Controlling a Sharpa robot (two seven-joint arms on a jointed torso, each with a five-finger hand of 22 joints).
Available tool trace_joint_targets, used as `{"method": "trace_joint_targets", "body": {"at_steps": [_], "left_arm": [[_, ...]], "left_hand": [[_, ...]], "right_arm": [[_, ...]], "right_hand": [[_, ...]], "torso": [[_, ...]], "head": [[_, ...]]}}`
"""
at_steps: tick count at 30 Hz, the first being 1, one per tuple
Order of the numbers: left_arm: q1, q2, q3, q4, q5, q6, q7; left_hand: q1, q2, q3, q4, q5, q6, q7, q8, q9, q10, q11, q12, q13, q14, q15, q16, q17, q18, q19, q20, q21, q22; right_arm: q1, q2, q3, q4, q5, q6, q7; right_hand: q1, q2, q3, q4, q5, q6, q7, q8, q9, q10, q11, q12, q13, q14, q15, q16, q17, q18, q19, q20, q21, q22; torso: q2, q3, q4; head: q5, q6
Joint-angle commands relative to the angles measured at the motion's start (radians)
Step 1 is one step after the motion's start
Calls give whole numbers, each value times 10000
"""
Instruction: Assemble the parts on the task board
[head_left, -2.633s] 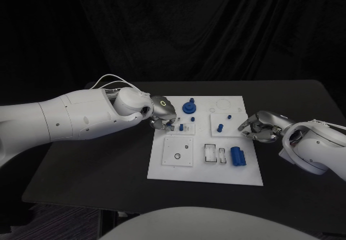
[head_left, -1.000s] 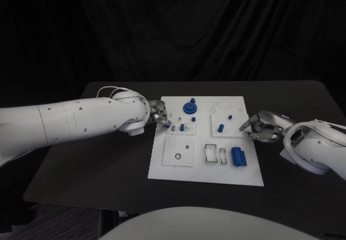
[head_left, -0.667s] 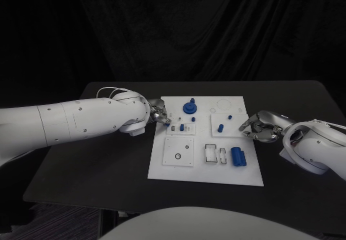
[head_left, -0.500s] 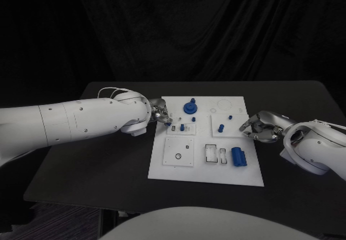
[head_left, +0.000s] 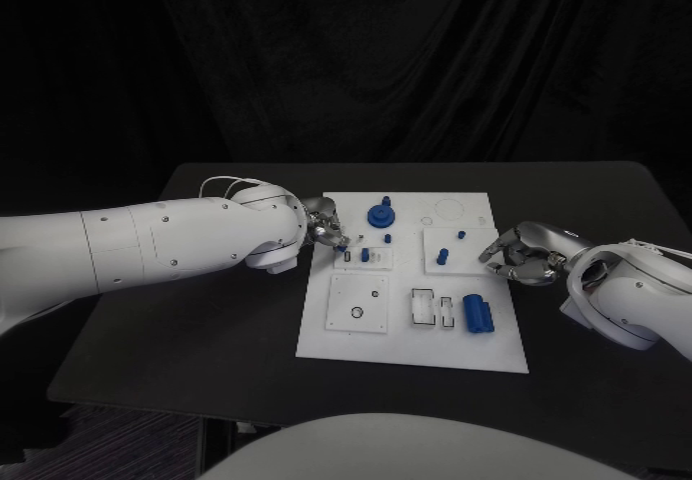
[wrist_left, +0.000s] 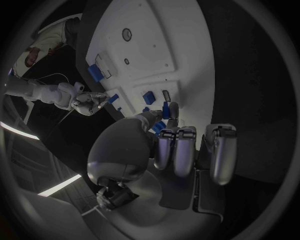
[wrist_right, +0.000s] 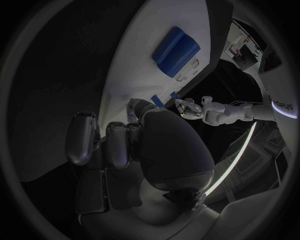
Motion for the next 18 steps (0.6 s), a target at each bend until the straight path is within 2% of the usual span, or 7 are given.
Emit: {"method": "trace_joint_targets", "body": {"at_steps": [1, 12, 18], "left_arm": [[-58, 51, 6, -26, 95, -153, -32], [-309, 144, 6, -82, 95, -120, -60], [-445, 168, 5, -108, 95, -190, -2]], "left_hand": [[-14, 74, 68, -3, -35, 408, -342, 46, 29, 1037, -82, 27, 2631, 1057, -69, 65, 2635, 25, 723, -76, -25, 2389], [-18, 64, 68, -6, -40, 417, -346, 49, 33, 1037, -86, 27, 2631, 1057, -73, 65, 2635, 30, 714, -80, -45, 2382], [-33, 56, 67, 1, -55, 416, -347, 44, 32, 1037, -90, 27, 2631, 1057, -78, 65, 2635, 34, 706, -85, -62, 2375]], "right_arm": [[-27, -25, -27, 16, -20, 99, -199], [-26, -50, -27, 29, -20, -78, -108], [-26, -60, -27, 34, -20, -158, -56]], "right_hand": [[-64, 13, 20, 7, 42, -61, -6, -63, -12, -37, 9, -53, 826, 668, 43, -37, 1145, -26, 10, 33, -54, 1744], [-73, 10, 15, 10, 41, -38, 4, -53, -8, -24, 13, -38, 841, 669, 43, -31, 1151, -29, 13, 32, -44, 1747], [-73, 7, 13, 7, 43, -28, 5, -49, -6, -14, 14, -27, 853, 670, 43, -24, 1157, -32, 18, 32, -28, 1751]], "torso": [[-2, 3, 0], [-12, 10, -17], [-13, 1, -7]], "head": [[-14, -1], [-21, -1], [-40, -1]]}}
